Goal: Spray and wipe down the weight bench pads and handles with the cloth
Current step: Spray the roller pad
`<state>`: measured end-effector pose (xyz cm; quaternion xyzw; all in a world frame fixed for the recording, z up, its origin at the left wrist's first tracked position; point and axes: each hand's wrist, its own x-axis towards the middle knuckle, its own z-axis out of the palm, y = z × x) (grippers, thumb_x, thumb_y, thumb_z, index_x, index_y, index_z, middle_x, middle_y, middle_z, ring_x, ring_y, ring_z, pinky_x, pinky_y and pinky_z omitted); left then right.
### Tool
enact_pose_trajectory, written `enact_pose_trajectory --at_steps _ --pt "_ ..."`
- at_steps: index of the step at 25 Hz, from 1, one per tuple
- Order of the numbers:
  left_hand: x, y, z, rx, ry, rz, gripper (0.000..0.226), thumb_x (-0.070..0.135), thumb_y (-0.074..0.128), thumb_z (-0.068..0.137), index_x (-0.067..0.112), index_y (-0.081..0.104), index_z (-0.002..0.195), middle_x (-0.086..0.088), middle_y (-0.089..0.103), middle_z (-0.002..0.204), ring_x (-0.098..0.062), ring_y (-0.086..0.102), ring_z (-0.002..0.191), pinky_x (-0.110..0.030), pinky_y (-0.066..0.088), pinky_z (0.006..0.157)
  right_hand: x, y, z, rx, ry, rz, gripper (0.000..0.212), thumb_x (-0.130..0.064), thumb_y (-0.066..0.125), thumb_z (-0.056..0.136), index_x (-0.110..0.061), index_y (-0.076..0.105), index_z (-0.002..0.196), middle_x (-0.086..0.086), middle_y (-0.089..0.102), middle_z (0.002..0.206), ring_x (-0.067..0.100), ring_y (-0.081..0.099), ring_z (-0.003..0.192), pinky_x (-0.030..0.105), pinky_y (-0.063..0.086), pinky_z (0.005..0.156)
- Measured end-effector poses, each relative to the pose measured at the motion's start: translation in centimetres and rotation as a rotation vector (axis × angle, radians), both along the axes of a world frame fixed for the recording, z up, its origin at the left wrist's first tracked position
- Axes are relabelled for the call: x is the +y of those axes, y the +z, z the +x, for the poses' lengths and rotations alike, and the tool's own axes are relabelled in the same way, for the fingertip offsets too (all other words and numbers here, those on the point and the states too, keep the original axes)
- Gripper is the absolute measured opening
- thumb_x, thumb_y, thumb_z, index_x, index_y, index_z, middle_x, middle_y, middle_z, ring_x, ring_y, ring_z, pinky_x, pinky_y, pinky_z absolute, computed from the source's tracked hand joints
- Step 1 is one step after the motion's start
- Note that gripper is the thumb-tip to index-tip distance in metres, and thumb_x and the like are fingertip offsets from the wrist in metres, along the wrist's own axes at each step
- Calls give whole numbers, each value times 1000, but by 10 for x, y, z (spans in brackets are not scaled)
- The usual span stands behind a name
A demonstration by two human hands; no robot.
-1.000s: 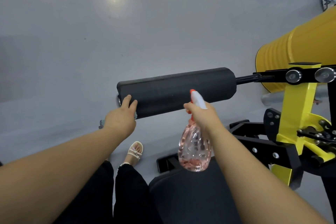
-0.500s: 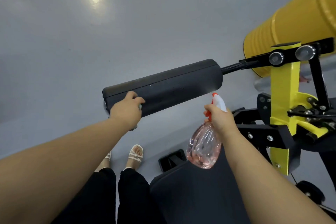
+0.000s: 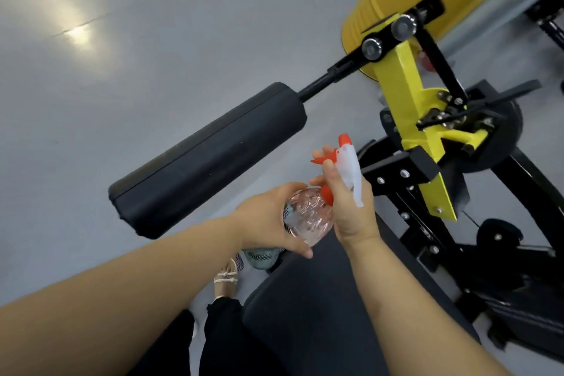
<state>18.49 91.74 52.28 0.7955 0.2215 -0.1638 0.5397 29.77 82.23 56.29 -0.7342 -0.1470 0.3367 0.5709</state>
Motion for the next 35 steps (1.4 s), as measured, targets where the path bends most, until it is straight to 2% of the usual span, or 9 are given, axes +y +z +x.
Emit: enact_pose_trajectory --at_steps 5,8,12,15,19,22,25,32,35 --pt "-39 6 42 -108 -138 222 87 53 79 57 36 35 131 16 56 120 -9 56 106 -27 47 87 -53 6 12 -48 -209 55 35 -41 60 83 -26 58 115 -2 67 108 12 64 98 29 51 89" --pt "-65 9 69 -145 -121 252 78 48 76 60 36 39 127 14 54 118 -11 57 102 -24 45 80 -87 0 11 81 -346 9 22 -21 72 80 -27 59 97 -5 71 89 8 68 86 24 55 72" --pt "-98 12 108 -146 -315 377 82 48 71 66 35 31 136 7 45 132 -19 58 107 -30 48 83 -130 -21 3 171 -468 -61 60 -28 78 66 -28 49 119 -3 67 110 15 65 102 40 54 85" --pt "-110 7 128 -47 -485 383 90 45 74 65 33 27 142 4 38 138 -22 56 112 -35 49 90 -152 -38 12 231 -618 -76 53 -20 78 74 -23 50 119 2 67 109 21 66 100 46 56 81" --pt "-106 -9 146 49 -299 268 40 36 68 76 28 55 113 -1 50 121 -22 57 100 -32 47 87 -170 -70 51 299 -803 -133 53 -21 76 76 -23 49 121 -2 64 111 17 66 96 33 58 65" --pt "-105 -27 147 144 -167 147 14 30 63 82 25 56 94 1 58 94 -19 53 85 -26 43 73 -189 -101 110 314 -1031 -209 74 -34 81 66 -29 43 129 -5 57 119 18 61 103 39 58 72" --pt "-96 -47 147 201 -109 111 8 31 63 83 27 56 87 4 57 87 -18 55 85 -26 42 71 -205 -124 166 249 -1190 -285 92 -33 85 59 -26 36 136 -1 52 127 24 56 111 46 54 86" --pt "-65 -89 137 320 -46 144 10 28 66 81 25 57 82 4 60 82 -19 57 81 -27 43 70 -224 -184 228 218 -1269 -250 84 -12 84 62 -21 39 132 -7 53 104 18 54 102 41 48 97" --pt "-67 -103 131 341 -53 138 10 30 65 82 28 56 81 4 61 85 -19 59 84 -28 45 72 -225 -191 242 155 -1198 -257 84 -13 84 64 -22 38 133 -6 51 109 17 54 107 39 47 99"
